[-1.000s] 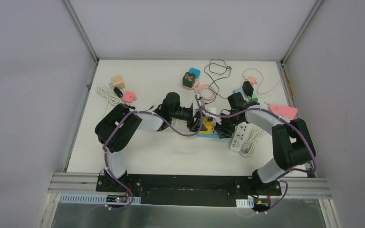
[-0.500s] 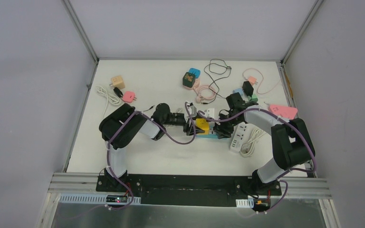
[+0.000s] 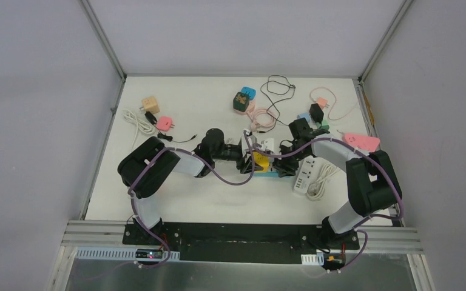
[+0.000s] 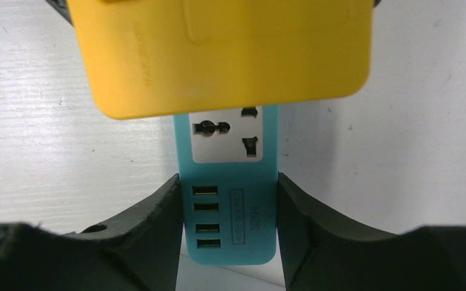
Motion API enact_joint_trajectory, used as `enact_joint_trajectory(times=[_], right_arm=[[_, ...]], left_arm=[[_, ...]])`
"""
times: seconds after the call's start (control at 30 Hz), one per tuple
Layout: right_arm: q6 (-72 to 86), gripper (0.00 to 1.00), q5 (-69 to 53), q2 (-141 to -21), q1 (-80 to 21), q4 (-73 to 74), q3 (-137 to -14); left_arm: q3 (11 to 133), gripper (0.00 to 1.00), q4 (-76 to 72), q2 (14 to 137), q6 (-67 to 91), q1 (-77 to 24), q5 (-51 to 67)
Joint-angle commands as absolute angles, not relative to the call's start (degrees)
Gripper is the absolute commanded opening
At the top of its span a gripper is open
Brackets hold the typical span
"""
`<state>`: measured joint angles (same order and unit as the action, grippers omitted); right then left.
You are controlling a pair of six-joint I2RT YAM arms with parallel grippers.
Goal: Pull the plug off the socket
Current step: Remove the plug from the socket.
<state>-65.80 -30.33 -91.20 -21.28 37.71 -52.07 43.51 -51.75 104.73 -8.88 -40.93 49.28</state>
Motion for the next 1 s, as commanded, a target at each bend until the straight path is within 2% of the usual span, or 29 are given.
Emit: enact_joint_trajectory(times=[0.0,0.17,0.3,0.53,0.7,0.87,0.97], right_arm=[[-62.14,0.00,-26.03,-93.86,-20.91,39.20,-51.53],[-62.05,0.00,-25.70,-94.11,-20.92,39.19,-51.59],[-62.01,0.00,-25.49,-94.38,-20.92,39.20,-51.66],[-61.96,0.00,-25.33,-95.05,-20.98,39.42,-51.77],[-62.01,0.00,-24.69,-95.27,-21.10,39.32,-51.82],[-62.05,0.00,-24.17,-95.19,-21.18,39.15,-51.68],[-62.13,0.00,-24.09,-95.19,-21.18,39.16,-51.68]], left_arm=[[40.19,0.00,-63.03,102.20,-11.62,-41.65,43.81],[44.66,0.00,-59.11,102.10,-2.29,-41.57,45.79],[45.36,0.00,-66.36,104.18,4.66,-41.44,47.89],[38.75,0.00,-75.45,104.10,-8.35,-42.18,47.89],[39.45,0.00,-76.86,104.37,-5.64,-42.28,49.22],[45.99,0.00,-65.38,103.73,5.33,-41.17,51.36],[49.05,0.00,-56.17,102.85,4.41,-41.11,52.94]])
